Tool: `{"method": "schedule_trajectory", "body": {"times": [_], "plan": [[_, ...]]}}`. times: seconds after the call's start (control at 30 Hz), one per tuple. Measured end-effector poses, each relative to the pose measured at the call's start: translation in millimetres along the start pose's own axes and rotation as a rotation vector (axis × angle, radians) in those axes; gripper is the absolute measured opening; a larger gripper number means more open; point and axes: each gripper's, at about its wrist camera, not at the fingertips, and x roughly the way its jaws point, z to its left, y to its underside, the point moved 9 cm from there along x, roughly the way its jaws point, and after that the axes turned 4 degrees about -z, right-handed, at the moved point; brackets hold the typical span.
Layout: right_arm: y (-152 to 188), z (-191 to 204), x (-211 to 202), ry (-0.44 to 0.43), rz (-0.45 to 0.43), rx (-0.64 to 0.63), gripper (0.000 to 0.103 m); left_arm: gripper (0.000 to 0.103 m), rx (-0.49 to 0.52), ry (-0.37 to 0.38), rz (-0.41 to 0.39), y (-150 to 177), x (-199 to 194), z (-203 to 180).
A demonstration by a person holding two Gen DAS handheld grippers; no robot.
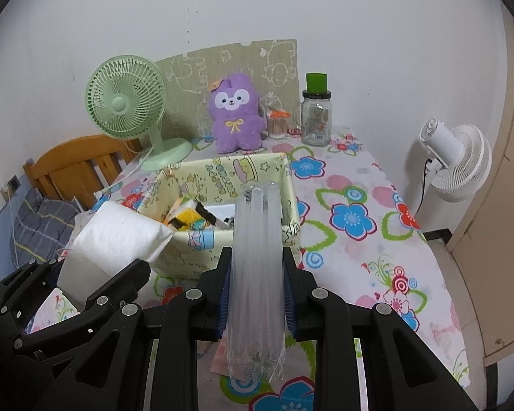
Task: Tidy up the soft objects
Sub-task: 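Lift the white cloth and straw pack and carry both over the fabric box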
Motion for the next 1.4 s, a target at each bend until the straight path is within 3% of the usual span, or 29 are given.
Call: {"method": "schedule_trajectory", "body": {"times": [0.97,1.4], "plan": [[-37,-1,5,0.000,-0.042,-0.011,0.029,0.051,-0.007,0.000,-0.038,-35,9,3],[-57,4,23,-0.016,-0.043,-0.027,0.029,0.051,0.000,0.012,-0.020,-49,35,4]]}}
